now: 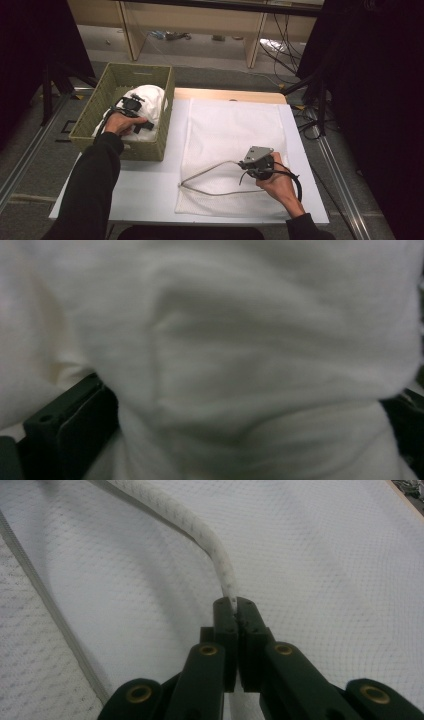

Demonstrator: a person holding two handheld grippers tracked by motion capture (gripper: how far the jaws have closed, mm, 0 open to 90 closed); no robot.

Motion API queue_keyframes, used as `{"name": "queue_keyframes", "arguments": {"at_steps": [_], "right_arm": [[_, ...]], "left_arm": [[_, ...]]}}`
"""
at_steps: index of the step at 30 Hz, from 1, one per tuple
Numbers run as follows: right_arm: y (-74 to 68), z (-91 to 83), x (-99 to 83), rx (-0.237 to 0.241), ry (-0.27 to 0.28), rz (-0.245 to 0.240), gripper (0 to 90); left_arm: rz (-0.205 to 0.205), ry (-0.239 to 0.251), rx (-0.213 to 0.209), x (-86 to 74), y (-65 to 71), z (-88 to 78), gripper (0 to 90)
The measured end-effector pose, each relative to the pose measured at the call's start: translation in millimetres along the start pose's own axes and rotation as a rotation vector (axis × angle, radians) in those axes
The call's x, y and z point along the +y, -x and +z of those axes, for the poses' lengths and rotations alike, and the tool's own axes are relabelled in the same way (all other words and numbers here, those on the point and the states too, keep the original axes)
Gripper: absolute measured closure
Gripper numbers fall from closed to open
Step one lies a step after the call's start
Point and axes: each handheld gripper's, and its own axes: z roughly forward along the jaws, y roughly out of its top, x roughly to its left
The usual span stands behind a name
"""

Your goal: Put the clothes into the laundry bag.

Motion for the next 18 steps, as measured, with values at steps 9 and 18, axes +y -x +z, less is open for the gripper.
{"name": "queue_keyframes", "arguments": {"at_steps": [9, 18], "right_arm": [[0.3, -3.9, -1.3, 0.005, -0.016, 0.025, 89.9], [0.4, -3.7, -1.4, 0.013, -0.02, 0.023, 89.9]], "left_arm": [[-0.015, 0.002, 0.072, 3.0, -10.0, -5.9, 37.5], [-0.004, -0.013, 0.068, -3.1, -10.2, 13.9, 0.0]]}}
